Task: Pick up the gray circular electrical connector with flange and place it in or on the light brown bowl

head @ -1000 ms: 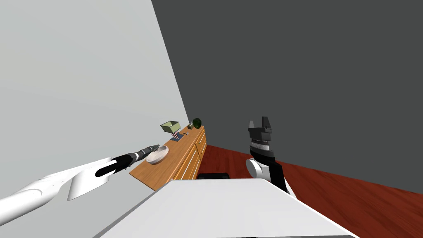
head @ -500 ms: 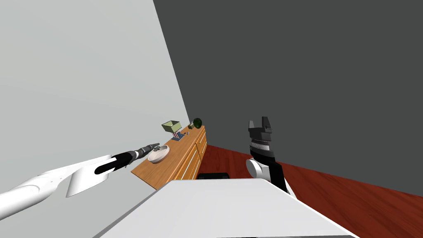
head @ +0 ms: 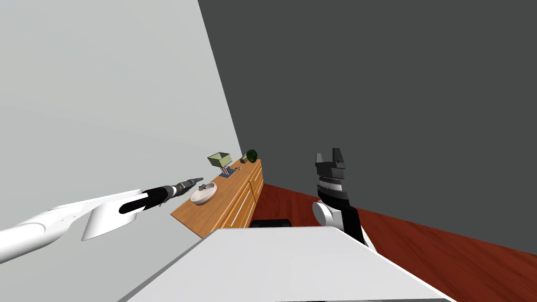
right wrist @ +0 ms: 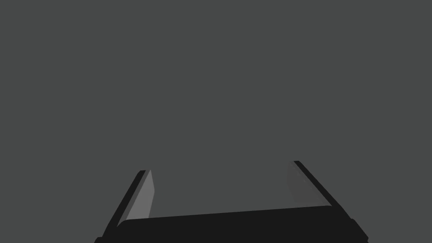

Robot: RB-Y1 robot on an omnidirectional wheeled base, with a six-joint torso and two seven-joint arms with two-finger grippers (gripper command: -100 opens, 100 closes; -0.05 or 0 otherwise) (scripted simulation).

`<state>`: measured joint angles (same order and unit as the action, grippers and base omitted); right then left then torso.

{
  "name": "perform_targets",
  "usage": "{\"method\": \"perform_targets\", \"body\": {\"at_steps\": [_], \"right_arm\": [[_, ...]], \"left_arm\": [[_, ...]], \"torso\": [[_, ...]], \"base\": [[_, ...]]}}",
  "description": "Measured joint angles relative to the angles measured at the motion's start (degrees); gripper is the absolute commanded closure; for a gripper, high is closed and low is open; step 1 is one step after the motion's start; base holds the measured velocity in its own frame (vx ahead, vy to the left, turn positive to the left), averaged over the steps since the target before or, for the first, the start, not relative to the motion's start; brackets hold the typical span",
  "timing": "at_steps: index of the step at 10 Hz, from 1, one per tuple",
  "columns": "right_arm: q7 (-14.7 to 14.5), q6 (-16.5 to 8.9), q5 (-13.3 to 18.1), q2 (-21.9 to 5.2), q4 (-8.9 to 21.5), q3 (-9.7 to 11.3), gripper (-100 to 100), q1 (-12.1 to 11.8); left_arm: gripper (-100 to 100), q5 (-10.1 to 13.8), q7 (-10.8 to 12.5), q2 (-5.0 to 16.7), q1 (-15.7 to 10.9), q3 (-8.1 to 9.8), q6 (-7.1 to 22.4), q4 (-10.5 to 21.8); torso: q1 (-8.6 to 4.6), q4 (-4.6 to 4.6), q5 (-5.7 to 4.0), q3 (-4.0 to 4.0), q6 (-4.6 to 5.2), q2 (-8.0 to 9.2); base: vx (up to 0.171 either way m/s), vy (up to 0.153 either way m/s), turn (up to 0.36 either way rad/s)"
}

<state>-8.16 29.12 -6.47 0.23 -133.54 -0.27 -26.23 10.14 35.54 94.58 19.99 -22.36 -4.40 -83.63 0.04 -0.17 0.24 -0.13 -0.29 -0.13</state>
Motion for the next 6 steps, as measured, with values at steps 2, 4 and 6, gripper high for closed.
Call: {"method": "perform_targets", "body": {"at_steps": [2,4,6], "right_arm": [[0.0,0.0,0.0,0.0,0.0,0.0,0,0.0],[0.0,0.0,0.0,0.0,0.0,0.0,0,0.0],[0.0,0.0,0.0,0.0,0.0,0.0,0,0.0]], "left_arm": [[-100,0.4,1.2,2.1,-0.9,-0.84,-0.1,-0.9],[0,0.4,1.3,2.2,-0.9,-0.88,-0.1,-0.9],[0,0.4,1.3,2.2,-0.9,-0.88,-0.1,-0.9]], "torso": [[0.01,0.0,0.01,0.0,0.0,0.0],[0.03,-0.01,0.02,-0.01,0.0,-0.01],[0.03,-0.01,0.02,-0.01,0.0,-0.01]], "base": [[-0.002,-0.001,0.025],[0.0,0.0,0.0],[0.0,0.0,0.0]]}}
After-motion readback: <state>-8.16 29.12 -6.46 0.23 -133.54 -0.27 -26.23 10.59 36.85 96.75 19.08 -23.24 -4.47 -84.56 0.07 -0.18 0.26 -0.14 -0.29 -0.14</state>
